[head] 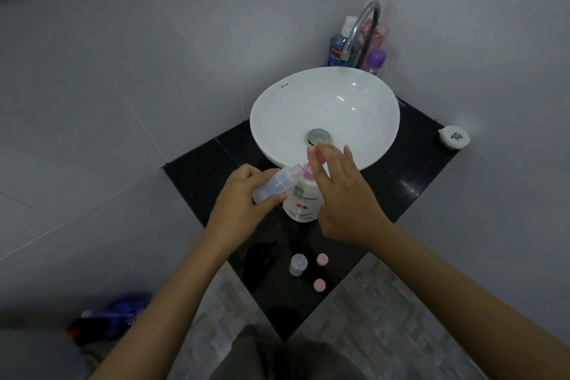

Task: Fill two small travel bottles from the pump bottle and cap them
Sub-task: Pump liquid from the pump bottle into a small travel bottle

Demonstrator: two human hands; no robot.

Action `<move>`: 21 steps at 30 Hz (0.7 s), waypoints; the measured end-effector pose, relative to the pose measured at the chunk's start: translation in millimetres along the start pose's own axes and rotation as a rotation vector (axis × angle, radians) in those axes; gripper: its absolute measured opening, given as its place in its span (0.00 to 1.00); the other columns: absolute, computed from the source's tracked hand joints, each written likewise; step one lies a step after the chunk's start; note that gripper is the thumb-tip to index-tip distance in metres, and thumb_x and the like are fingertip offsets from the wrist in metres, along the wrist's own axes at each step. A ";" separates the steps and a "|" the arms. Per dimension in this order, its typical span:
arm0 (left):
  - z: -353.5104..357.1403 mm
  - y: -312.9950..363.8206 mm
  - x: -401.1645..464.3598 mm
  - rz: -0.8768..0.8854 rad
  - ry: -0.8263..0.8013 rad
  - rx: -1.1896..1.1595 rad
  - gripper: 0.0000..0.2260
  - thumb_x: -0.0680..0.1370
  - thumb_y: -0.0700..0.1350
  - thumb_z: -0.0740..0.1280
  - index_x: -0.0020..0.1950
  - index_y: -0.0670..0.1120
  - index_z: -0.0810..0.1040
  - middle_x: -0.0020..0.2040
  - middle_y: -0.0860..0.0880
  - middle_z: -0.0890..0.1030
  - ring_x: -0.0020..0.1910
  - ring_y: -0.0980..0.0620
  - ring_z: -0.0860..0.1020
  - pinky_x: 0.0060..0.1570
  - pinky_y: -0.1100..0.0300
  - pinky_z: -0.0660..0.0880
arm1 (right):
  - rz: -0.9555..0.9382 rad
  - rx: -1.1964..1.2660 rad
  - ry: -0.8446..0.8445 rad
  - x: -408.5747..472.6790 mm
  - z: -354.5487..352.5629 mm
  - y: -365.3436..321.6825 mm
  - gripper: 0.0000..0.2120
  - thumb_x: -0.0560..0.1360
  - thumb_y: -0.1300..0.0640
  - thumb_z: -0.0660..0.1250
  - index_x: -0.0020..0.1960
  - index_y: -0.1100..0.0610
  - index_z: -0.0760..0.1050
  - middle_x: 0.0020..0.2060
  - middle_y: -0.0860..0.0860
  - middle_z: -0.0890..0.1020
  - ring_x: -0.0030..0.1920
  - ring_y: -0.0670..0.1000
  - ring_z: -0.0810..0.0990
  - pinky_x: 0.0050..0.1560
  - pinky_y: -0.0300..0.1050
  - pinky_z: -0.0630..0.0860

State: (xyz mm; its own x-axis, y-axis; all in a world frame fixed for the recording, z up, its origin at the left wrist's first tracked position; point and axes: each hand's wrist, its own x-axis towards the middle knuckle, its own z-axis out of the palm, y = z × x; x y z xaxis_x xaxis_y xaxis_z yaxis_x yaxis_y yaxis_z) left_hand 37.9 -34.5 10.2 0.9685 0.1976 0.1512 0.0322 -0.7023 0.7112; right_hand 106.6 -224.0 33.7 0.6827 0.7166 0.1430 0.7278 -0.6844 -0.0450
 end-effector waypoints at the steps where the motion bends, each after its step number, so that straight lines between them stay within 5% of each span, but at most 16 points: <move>1: -0.2 1.9 1.2 0.018 0.003 0.008 0.22 0.73 0.56 0.68 0.67 0.56 0.75 0.46 0.55 0.71 0.47 0.56 0.71 0.43 0.67 0.67 | 0.000 -0.004 0.001 0.2 0.0 -0.3 0.48 0.61 0.55 0.73 0.75 0.63 0.55 0.72 0.62 0.64 0.74 0.62 0.61 0.72 0.55 0.43; 8: 2.2 6.7 7.5 0.039 0.006 -0.054 0.21 0.74 0.56 0.68 0.67 0.56 0.75 0.46 0.55 0.71 0.46 0.59 0.71 0.44 0.67 0.69 | 0.006 0.016 0.012 -1.9 -1.1 -3.1 0.48 0.62 0.56 0.73 0.76 0.63 0.54 0.73 0.62 0.63 0.74 0.62 0.60 0.73 0.55 0.43; 13: 6.4 3.0 5.6 0.033 -0.010 -0.153 0.21 0.73 0.55 0.69 0.66 0.56 0.76 0.46 0.56 0.72 0.47 0.63 0.72 0.42 0.73 0.70 | -0.023 0.175 0.026 -3.2 -1.2 -1.5 0.44 0.68 0.56 0.69 0.77 0.62 0.50 0.77 0.58 0.54 0.77 0.59 0.49 0.76 0.58 0.49; 21: 7.6 -1.7 9.7 0.036 -0.013 -0.217 0.21 0.73 0.55 0.69 0.66 0.57 0.76 0.46 0.58 0.72 0.48 0.66 0.71 0.44 0.77 0.70 | -0.019 0.334 0.029 -2.7 4.1 2.3 0.36 0.79 0.39 0.51 0.78 0.56 0.44 0.78 0.52 0.47 0.78 0.49 0.43 0.77 0.56 0.50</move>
State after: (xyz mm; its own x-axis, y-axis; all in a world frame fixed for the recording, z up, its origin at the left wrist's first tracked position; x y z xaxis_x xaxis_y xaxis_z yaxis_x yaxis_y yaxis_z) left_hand 49.1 -36.6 5.2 0.9714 0.1651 0.1708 -0.0547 -0.5445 0.8370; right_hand 106.6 -227.0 29.2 0.6703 0.7212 0.1748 0.7248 -0.5857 -0.3627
